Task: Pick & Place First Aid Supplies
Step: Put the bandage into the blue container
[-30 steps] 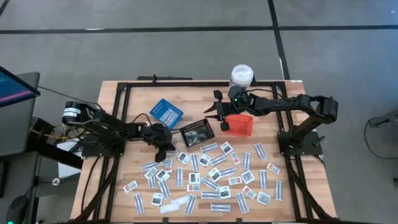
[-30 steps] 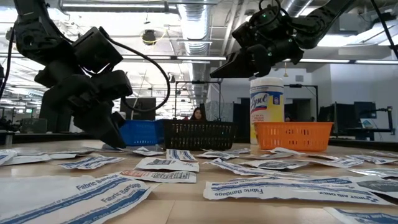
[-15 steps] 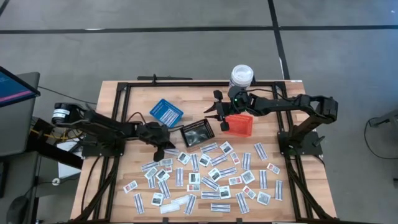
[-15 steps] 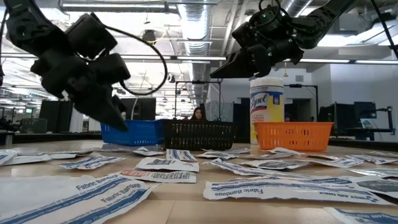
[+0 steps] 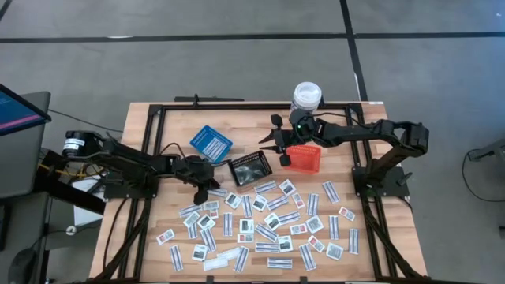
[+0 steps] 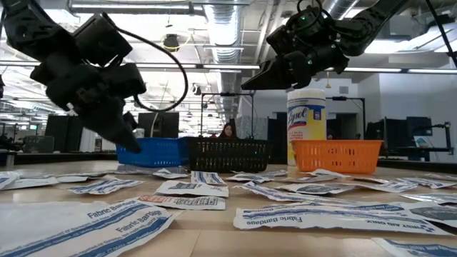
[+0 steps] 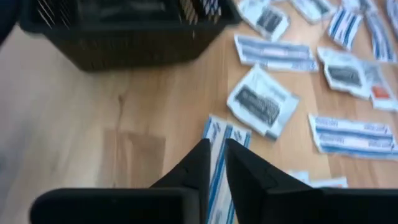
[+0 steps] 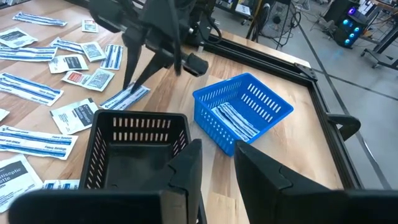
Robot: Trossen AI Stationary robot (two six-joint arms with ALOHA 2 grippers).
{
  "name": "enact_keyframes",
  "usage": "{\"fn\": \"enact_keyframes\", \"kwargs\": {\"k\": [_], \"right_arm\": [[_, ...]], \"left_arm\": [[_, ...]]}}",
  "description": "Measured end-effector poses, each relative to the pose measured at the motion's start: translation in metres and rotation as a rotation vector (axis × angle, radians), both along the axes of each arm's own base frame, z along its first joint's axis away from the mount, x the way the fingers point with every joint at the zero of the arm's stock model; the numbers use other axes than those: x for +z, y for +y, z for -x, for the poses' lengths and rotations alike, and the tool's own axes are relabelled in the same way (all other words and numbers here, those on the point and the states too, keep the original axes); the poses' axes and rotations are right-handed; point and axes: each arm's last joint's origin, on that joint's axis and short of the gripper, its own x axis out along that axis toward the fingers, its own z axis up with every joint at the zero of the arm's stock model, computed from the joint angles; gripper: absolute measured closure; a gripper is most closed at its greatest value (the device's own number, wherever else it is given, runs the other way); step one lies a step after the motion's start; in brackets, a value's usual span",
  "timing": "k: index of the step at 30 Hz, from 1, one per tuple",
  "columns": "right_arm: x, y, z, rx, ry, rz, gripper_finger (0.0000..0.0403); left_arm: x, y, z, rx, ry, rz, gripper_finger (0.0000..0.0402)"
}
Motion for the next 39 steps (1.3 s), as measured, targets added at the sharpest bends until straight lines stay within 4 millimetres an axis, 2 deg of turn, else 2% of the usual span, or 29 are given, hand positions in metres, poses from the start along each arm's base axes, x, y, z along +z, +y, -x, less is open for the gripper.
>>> {"fn": "enact_keyframes", "kwargs": {"k": [5,10,13,18,22,28,32,37,39], "right_arm": [[0.0,0.0,0.0,0.0,0.0,0.0,0.0316],[0.0,0.0,0.0,0.0,0.0,0.0,0.0316],[0.0,0.0,0.0,0.0,0.0,0.0,0.0316],[0.0,0.0,0.0,0.0,0.0,0.0,0.0316],[0.0,0.0,0.0,0.0,0.001,0.0,0.0316],[0.0,0.0,0.0,0.0,0.001,0.0,0.0316],[0.0,0.0,0.0,0.0,0.001,0.0,0.0316],[0.0,0.0,0.0,0.0,0.001,0.0,0.0316],[0.0,0.0,0.0,0.0,0.002,-0.001,0.0316]], "left_arm": [[-0.011,0.0,-0.002,0.016,0.064,-0.018,0.0313],[-0.022,-0.001,-0.007,0.013,0.111,-0.019,0.0306],[-0.025,-0.001,-0.008,0.002,0.122,-0.033,0.032],[-0.025,0.0,-0.008,-0.005,0.118,-0.062,0.039],[-0.025,0.0,-0.008,-0.008,0.11,-0.06,0.0393],[-0.013,0.001,-0.005,0.039,0.034,-0.095,0.0396],[0.007,0.005,-0.003,0.148,-0.08,-0.154,0.0396],[0.032,0.011,0.006,0.287,-0.203,-0.343,0.0396],[0.041,0.014,0.012,0.393,-0.229,-0.428,0.0395]]}}
